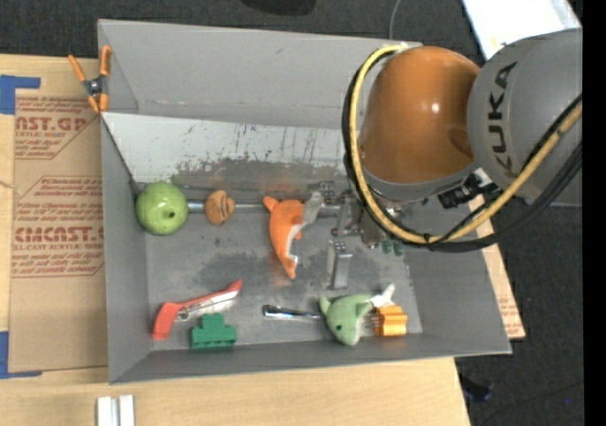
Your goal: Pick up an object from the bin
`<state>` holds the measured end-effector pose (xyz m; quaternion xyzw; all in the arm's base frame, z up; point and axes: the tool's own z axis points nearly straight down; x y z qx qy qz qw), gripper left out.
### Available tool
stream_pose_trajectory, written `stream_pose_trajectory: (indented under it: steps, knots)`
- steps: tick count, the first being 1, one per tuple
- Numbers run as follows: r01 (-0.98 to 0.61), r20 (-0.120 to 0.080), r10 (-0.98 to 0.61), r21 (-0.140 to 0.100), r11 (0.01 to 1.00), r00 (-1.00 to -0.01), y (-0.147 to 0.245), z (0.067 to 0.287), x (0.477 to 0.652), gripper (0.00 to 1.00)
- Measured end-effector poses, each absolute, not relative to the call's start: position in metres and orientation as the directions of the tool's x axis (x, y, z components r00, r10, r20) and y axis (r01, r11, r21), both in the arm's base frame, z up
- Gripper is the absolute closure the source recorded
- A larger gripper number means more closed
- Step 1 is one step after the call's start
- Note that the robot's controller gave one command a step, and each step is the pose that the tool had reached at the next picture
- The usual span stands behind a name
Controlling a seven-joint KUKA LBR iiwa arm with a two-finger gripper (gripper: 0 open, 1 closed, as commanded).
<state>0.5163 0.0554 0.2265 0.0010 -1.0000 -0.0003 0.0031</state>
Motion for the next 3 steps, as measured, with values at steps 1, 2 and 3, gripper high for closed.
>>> stream_pose_trajectory:
  steps: [1, 2, 3]
  knots:
    - [-0.001, -0.002, -0.001, 0.001, 1.0, -1.0, 0.055, 0.23, 0.518, 0.0]
    - [-0.127, -0.004, -0.127, 0.0, 0.992, -0.992, 0.011, 0.165, 0.508, 0.0]
    - [-0.392, -0.013, -0.392, -0.003, 0.92, -0.92, -0.067, 0.14, 0.504, 0.0]
